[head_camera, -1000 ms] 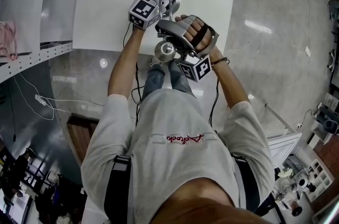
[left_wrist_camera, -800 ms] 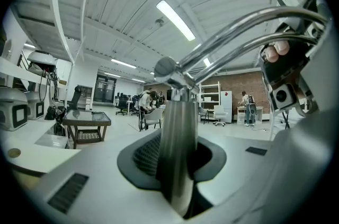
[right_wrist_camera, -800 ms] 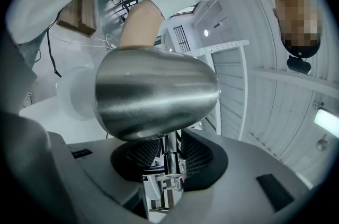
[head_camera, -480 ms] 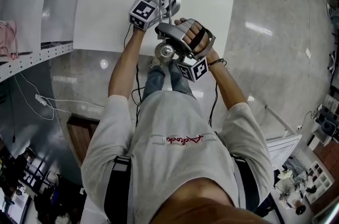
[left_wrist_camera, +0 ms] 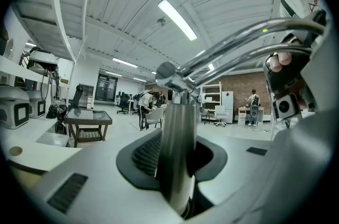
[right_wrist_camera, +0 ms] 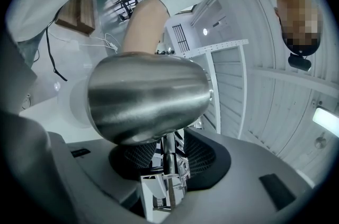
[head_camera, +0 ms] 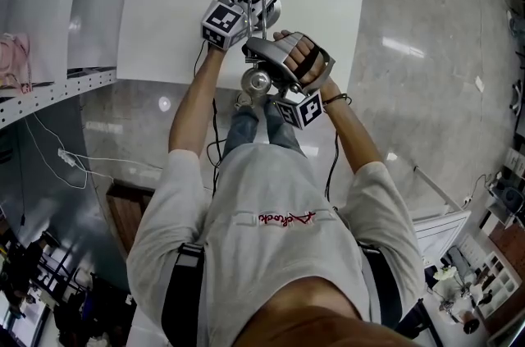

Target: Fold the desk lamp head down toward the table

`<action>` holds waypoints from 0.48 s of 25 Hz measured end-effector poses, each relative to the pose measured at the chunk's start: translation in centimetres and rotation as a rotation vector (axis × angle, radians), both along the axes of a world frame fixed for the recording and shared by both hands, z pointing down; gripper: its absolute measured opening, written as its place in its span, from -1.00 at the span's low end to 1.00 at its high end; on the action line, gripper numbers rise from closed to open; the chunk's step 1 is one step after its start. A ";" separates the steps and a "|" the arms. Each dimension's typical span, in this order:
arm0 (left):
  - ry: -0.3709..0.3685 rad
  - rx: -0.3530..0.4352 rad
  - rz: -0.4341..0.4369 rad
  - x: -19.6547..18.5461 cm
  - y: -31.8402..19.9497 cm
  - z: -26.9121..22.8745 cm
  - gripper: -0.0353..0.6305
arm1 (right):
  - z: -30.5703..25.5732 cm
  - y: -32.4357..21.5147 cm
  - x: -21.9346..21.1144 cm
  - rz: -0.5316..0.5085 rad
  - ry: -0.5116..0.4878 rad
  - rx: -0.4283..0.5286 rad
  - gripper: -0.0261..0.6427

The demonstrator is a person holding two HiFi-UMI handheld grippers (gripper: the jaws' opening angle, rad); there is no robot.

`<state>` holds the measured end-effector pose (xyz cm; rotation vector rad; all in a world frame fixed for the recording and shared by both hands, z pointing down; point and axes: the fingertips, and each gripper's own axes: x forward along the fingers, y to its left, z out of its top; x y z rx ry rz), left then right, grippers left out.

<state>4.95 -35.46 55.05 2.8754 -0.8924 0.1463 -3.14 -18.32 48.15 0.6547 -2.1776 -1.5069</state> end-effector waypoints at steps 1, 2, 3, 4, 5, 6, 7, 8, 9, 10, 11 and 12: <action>0.007 0.004 -0.001 -0.1 0.1 -0.2 -0.53 | 0.0 0.1 0.1 0.001 -0.001 -0.003 -0.50; 0.016 0.007 -0.002 -0.3 0.3 -0.5 -0.52 | 0.1 0.2 0.1 0.005 -0.002 -0.006 -0.49; 0.022 0.010 0.000 -0.6 0.5 -0.7 -0.48 | 0.0 0.2 0.2 0.010 -0.007 -0.012 -0.49; 0.021 0.014 0.003 -0.8 0.8 -0.8 -0.48 | 0.0 0.2 0.4 0.017 -0.018 -0.019 -0.45; 0.015 0.017 0.006 -1.1 0.9 -0.8 -0.48 | -0.1 0.2 0.5 0.024 -0.031 -0.025 -0.44; 0.010 0.020 0.006 -1.4 1.1 -0.8 -0.47 | -0.2 0.2 0.7 0.031 -0.041 -0.030 -0.44; 0.011 0.020 0.003 -1.6 1.4 -0.7 -0.47 | -0.2 0.3 0.9 0.038 -0.047 -0.036 -0.43; 0.015 0.017 -0.002 -1.8 1.6 -0.6 -0.47 | -0.2 0.3 1.2 0.045 -0.055 -0.044 -0.43; 0.019 0.014 -0.007 -2.0 1.7 -0.6 -0.45 | -0.2 0.4 1.5 0.054 -0.062 -0.053 -0.43; 0.017 0.012 -0.009 -2.0 1.8 -0.6 -0.45 | -0.1 0.4 1.9 0.064 -0.065 -0.062 -0.43; 0.009 0.013 -0.009 -2.0 1.8 -0.5 -0.45 | 0.0 0.4 2.4 0.076 -0.064 -0.068 -0.43; -0.001 0.015 -0.007 -2.1 1.8 -0.5 -0.45 | 0.2 0.4 2.8 0.088 -0.063 -0.073 -0.43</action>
